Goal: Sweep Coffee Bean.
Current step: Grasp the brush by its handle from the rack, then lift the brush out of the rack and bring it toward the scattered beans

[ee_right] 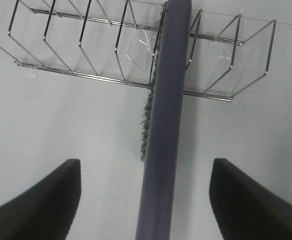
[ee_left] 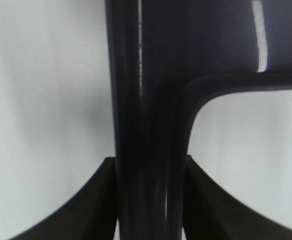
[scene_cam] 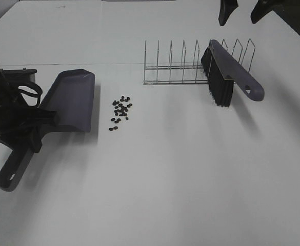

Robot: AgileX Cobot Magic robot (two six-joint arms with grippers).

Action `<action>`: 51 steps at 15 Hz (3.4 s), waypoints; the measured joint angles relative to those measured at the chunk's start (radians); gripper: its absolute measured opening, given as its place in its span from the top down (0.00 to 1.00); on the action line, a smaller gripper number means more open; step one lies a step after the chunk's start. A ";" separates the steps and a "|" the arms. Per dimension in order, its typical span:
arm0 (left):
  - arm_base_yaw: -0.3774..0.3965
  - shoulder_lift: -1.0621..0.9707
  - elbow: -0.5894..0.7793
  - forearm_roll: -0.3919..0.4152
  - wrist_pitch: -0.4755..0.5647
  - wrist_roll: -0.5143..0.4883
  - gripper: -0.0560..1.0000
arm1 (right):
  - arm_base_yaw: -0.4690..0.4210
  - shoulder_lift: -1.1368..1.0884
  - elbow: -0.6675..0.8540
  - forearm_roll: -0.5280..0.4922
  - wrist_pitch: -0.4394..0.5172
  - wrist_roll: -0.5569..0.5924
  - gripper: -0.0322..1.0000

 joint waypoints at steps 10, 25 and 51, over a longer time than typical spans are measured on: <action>0.000 0.000 0.000 0.000 -0.002 0.000 0.62 | 0.000 0.264 -0.118 -0.014 -0.037 0.036 0.45; 0.000 0.000 0.000 0.000 -0.003 0.000 0.62 | -0.005 0.366 -0.160 -0.112 -0.107 0.061 0.67; -0.160 0.099 0.065 0.171 -0.116 -0.260 0.62 | 0.311 -0.049 0.257 -0.105 -0.054 0.172 0.67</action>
